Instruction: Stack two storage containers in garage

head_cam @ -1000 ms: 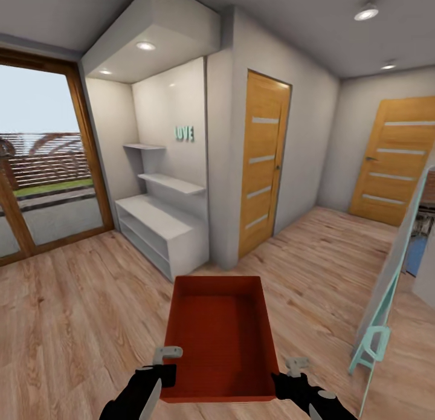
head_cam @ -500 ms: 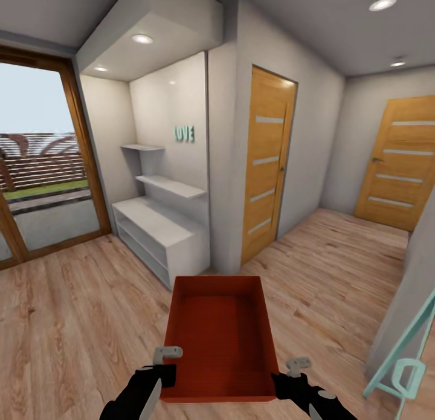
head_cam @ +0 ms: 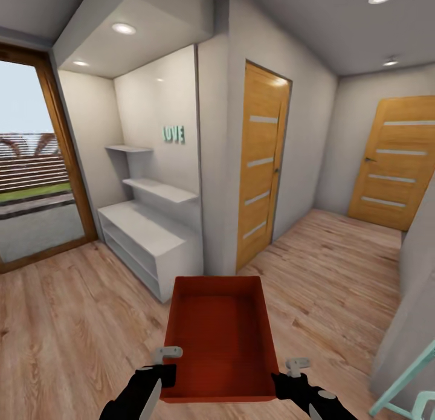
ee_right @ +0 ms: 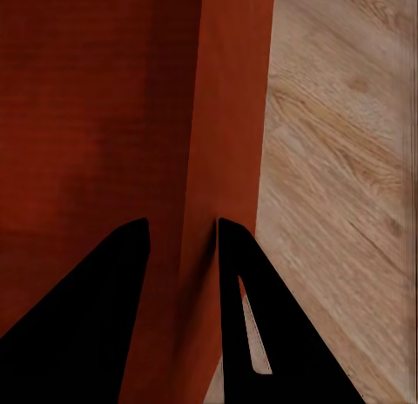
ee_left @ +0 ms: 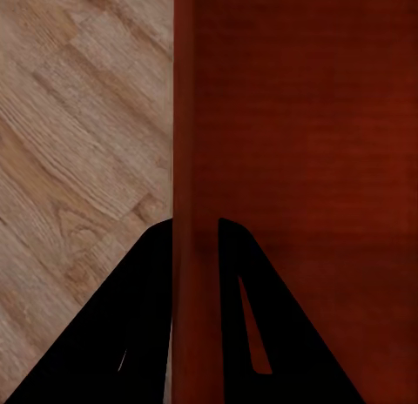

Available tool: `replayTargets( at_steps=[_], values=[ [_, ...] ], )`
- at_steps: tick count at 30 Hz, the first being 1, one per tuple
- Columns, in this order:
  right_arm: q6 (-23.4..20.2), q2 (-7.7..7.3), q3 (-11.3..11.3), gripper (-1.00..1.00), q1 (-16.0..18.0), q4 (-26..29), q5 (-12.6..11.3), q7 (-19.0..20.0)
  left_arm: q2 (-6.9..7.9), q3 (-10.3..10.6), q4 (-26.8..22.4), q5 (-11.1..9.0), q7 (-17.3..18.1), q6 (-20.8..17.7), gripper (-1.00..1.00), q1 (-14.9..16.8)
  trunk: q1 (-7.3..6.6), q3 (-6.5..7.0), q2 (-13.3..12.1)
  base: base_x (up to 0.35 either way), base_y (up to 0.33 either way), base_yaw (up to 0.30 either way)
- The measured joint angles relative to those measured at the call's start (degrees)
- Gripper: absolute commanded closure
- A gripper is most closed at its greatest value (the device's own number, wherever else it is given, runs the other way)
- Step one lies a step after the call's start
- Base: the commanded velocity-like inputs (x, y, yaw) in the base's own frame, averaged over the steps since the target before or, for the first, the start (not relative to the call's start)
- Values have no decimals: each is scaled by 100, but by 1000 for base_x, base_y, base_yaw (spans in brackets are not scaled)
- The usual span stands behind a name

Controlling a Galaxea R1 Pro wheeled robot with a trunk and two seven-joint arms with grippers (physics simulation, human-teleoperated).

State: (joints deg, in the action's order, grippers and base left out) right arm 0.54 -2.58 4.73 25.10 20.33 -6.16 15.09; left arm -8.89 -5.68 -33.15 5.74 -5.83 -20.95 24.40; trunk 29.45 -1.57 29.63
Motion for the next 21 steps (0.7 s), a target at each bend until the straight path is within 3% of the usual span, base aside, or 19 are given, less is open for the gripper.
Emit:
replayTargets(
  at_steps=[21],
  values=[
    [0,0,1,100,0,-1,2,1,0,-1,0,0,0,0,100,-2,0,0,0,327,100,-275]
  ],
)
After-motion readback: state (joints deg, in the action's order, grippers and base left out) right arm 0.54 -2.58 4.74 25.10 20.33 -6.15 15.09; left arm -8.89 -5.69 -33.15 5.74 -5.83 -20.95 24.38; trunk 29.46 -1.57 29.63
